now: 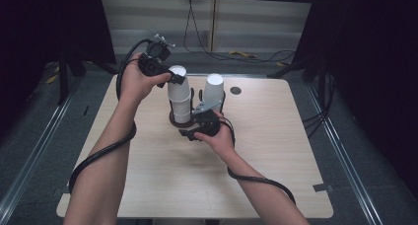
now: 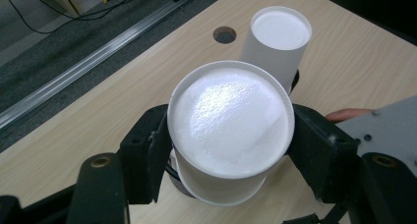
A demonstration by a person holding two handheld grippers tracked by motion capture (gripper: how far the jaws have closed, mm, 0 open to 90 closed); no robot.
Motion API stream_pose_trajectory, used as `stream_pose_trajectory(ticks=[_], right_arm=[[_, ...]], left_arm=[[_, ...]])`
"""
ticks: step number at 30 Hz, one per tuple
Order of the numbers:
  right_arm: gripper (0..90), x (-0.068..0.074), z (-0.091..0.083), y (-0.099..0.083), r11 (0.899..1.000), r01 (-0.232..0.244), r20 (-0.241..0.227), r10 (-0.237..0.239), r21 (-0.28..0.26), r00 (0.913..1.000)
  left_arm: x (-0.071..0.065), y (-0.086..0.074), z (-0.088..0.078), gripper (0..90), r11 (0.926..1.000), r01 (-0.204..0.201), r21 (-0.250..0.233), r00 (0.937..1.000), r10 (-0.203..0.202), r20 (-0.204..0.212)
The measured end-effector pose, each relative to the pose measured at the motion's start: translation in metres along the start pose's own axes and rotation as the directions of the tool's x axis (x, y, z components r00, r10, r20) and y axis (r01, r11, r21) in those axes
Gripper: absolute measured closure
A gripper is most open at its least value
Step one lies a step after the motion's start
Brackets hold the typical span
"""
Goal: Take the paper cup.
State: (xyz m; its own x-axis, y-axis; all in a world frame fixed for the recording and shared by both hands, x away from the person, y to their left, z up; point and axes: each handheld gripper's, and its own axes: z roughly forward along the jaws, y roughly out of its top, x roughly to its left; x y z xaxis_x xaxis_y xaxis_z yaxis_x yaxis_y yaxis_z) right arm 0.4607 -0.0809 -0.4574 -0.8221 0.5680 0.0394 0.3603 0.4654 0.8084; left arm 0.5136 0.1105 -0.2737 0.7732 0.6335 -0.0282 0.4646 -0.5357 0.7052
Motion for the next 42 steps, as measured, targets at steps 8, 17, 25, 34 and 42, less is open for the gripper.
stream_pose_trajectory(ticks=[8, 17, 25, 34, 42], right_arm=[[21.3, -0.001, -0.016, -0.001, 1.0, -0.01, -0.014, 0.009, -0.014, 0.9999], [21.2, -0.004, -0.033, -0.002, 1.0, 0.016, -0.017, -0.016, -0.016, 0.9997], [19.9, -0.003, -0.039, -0.007, 1.0, 0.022, -0.025, -0.022, -0.012, 0.9995], [18.5, -0.007, -0.049, -0.009, 0.999, 0.024, -0.03, -0.025, -0.026, 0.9992], [18.4, -0.008, -0.055, -0.013, 0.999, 0.027, -0.032, -0.028, -0.022, 0.9991]], left_arm=[[-0.008, -0.011, -0.001, 35.3, 1.0, -0.005, 0.008, 0.9997, 0.005, 0.024], [-0.018, -0.024, 0.004, 35.3, 0.9997, -0.016, 0.018, 0.9988, 0.015, 0.047], [-0.023, -0.031, 0.008, 35.3, 0.9996, -0.013, 0.025, 0.9986, 0.012, 0.051], [-0.03, -0.039, 0.016, 35.2, 0.9992, -0.022, 0.034, 0.9976, 0.02, 0.067], [-0.036, -0.043, 0.027, 35.3, 0.9988, -0.025, 0.041, 0.9973, 0.022, 0.07]])
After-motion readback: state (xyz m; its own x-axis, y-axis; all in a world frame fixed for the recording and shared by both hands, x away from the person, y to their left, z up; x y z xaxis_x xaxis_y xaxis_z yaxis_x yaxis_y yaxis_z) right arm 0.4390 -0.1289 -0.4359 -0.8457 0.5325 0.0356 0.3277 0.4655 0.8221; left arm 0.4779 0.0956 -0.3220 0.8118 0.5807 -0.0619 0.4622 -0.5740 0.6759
